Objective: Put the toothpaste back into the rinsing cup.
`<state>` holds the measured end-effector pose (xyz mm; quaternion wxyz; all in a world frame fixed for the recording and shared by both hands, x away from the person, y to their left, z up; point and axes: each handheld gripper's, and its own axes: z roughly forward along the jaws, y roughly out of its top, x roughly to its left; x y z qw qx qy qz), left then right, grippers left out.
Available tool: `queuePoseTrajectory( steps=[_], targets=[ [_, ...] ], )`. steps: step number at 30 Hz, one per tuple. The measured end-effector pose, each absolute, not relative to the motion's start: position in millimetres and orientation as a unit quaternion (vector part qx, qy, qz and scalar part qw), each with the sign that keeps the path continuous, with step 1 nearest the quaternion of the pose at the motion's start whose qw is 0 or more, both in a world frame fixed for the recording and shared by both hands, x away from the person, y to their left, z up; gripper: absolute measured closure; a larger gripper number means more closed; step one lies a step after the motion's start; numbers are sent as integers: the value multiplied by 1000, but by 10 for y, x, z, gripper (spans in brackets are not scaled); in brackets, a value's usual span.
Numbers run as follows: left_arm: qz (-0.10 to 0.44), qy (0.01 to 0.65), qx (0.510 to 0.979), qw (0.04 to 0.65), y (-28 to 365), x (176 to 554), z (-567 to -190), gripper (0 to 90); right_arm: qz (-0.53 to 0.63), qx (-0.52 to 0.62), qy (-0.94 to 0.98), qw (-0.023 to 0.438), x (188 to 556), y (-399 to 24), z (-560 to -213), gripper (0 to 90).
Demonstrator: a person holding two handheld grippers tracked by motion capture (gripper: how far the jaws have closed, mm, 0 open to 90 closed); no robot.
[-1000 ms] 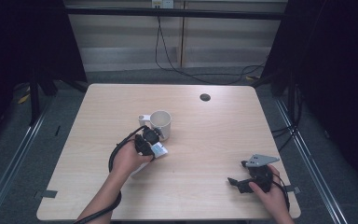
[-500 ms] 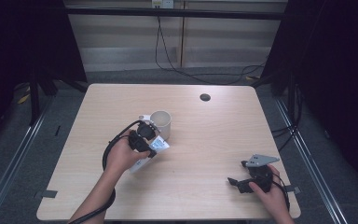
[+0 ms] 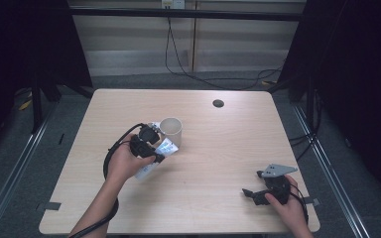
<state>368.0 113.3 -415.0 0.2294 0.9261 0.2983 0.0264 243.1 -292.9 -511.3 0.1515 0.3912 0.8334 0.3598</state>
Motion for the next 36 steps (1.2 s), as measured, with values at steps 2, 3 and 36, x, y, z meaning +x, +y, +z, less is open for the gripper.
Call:
queuePoseTrajectory(
  steps=[2, 3, 36],
  targets=[
    [28, 296, 926, 232, 1141, 3681, -4122, 667, 360, 391, 833, 151, 2431, -2929, -5112, 99],
    [30, 295, 925, 236, 1146, 3682, -4102, 667, 360, 391, 833, 151, 2431, -2929, -5112, 99],
    [73, 309, 873, 371, 1209, 3663, -3771, 668, 360, 391, 833, 151, 2431, -2929, -5113, 99]
  ],
)
